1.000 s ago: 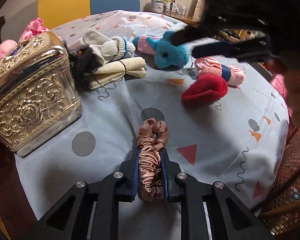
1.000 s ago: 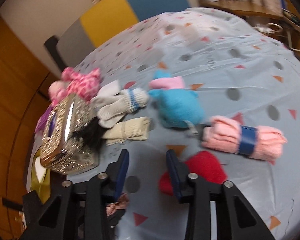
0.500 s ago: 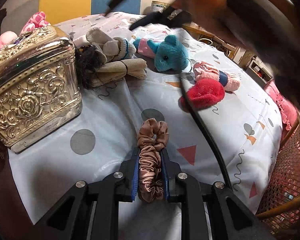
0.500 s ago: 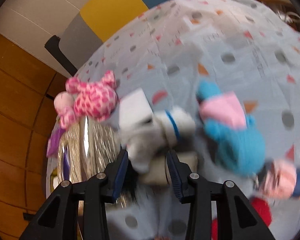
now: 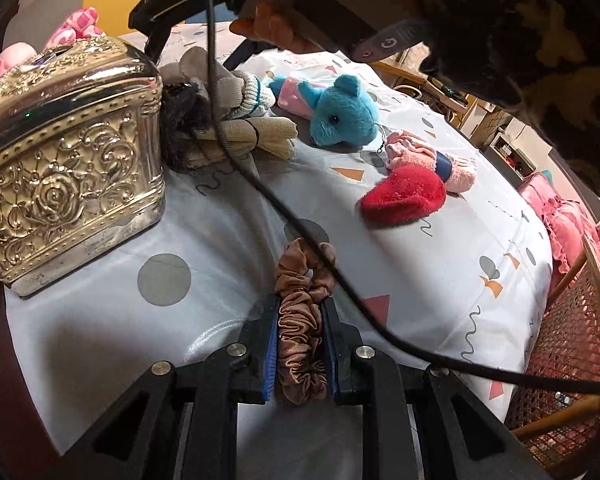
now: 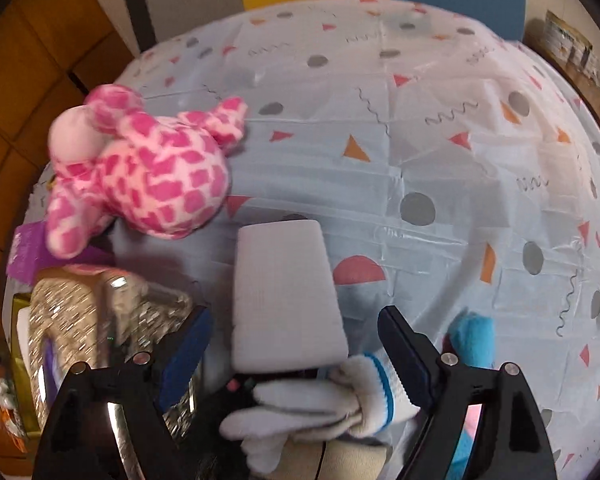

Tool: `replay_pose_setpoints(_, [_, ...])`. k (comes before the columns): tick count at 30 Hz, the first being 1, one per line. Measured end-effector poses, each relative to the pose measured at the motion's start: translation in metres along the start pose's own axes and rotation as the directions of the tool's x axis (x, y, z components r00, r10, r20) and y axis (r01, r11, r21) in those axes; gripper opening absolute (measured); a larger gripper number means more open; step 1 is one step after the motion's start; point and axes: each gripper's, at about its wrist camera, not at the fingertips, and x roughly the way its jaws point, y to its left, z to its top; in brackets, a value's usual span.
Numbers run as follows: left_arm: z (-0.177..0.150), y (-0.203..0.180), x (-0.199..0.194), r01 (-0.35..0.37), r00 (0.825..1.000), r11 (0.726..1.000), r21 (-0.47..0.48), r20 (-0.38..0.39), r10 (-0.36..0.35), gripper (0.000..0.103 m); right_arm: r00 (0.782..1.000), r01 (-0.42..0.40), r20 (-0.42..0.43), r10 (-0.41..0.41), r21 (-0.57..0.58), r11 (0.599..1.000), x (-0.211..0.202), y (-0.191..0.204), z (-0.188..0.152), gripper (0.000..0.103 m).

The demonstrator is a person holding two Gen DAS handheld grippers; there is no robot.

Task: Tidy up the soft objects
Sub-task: 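Drop the scrunchie into the gold tray with the left gripper while the right carries the sponge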

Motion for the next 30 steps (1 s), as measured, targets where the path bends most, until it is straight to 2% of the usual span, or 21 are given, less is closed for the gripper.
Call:
replay_pose_setpoints(2, [0.000, 0.000, 0.001, -0.001, 1.000, 1.000, -0.001, 0.000, 0.001, 0.020, 0.999, -0.041, -0.030, 0.042, 0.029, 0.999, 0.009, -0.006, 0.001, 0.080])
replay_pose_setpoints(3, [0.000, -0.001, 0.001, -0.002, 1.000, 1.000, 0.000, 0.001, 0.002, 0.020, 0.999, -0.042, -0.021, 0.042, 0.033, 0.999, 0.009, -0.007, 0.000, 0.057])
replay_pose_setpoints(4, [0.000, -0.001, 0.001, -0.004, 1.000, 1.000, 0.002, 0.002, 0.004, 0.020, 0.999, -0.037, -0.012, 0.038, 0.029, 0.999, 0.009, -0.008, -0.001, 0.056])
replay_pose_setpoints(10, [0.003, -0.005, 0.004, -0.025, 1.000, 1.000, 0.007, -0.005, 0.025, 0.019, 0.999, -0.002, 0.042, 0.002, 0.004, 1.000, -0.012, -0.012, -0.015, 0.053])
replay_pose_setpoints(16, [0.021, -0.009, 0.011, -0.043, 0.998, 0.999, -0.011, -0.054, 0.042, 0.019, 0.985, 0.043, 0.161, -0.064, 0.130, 0.991, -0.060, -0.061, -0.044, 0.053])
replay_pose_setpoints(21, [0.056, -0.021, 0.011, -0.044, 0.998, 0.999, 0.004, -0.037, 0.044, 0.019, 0.967, 0.056, 0.231, -0.110, 0.229, 0.972, -0.105, -0.102, -0.077, 0.053])
replay_pose_setpoints(25, [0.091, -0.030, 0.005, -0.033, 0.999, 0.999, 0.009, -0.002, 0.033, 0.019, 0.950, 0.026, 0.287, -0.121, 0.312, 0.950, -0.135, -0.129, -0.102, 0.053])
replay_pose_setpoints(28, [0.130, -0.028, 0.002, -0.024, 1.000, 1.000, -0.012, 0.014, 0.024, 0.019, 0.939, 0.004, 0.321, -0.124, 0.349, 0.937, -0.150, -0.140, -0.120, 0.053])
replay_pose_setpoints(30, [0.144, -0.021, -0.003, -0.043, 0.999, 0.999, -0.017, 0.029, 0.044, 0.019, 0.928, -0.013, 0.349, -0.128, 0.375, 0.927, -0.160, -0.146, -0.132, 0.053])
